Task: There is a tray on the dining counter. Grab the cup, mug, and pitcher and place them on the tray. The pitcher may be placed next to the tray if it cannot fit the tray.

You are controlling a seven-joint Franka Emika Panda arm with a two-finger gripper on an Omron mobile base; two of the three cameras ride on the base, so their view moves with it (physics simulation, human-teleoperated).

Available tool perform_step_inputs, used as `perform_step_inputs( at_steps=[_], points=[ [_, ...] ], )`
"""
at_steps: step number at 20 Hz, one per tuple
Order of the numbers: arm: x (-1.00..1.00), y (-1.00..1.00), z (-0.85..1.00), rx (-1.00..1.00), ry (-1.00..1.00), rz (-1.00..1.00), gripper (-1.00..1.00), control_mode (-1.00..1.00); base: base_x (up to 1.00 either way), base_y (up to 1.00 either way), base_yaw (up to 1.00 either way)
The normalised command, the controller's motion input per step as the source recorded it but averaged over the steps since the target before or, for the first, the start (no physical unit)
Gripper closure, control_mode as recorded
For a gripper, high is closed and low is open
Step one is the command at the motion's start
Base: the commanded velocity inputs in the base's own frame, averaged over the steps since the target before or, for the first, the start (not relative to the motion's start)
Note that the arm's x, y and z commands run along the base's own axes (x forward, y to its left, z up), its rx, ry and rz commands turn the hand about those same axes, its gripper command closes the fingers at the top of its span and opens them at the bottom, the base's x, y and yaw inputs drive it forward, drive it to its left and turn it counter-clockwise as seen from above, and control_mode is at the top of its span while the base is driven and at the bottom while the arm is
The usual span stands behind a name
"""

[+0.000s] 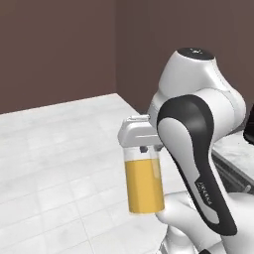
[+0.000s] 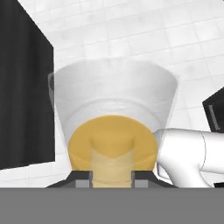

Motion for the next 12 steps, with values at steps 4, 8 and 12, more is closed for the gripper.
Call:
perform_step_inputs(
  at_steps=[4, 8, 12],
  points=[
    [0.0, 0.0, 0.0, 0.0, 0.0, 0.0, 1.0, 1.0, 1.0, 0.08, -0.23],
    [0.0, 0.0, 0.0, 0.0, 0.0, 0.0, 1.0, 1.0, 0.94, 0.25, -0.14],
    [0.0, 0.0, 0.0, 0.0, 0.0, 0.0, 1.0, 1.0, 0.86, 0.47, -0.12]
  ],
)
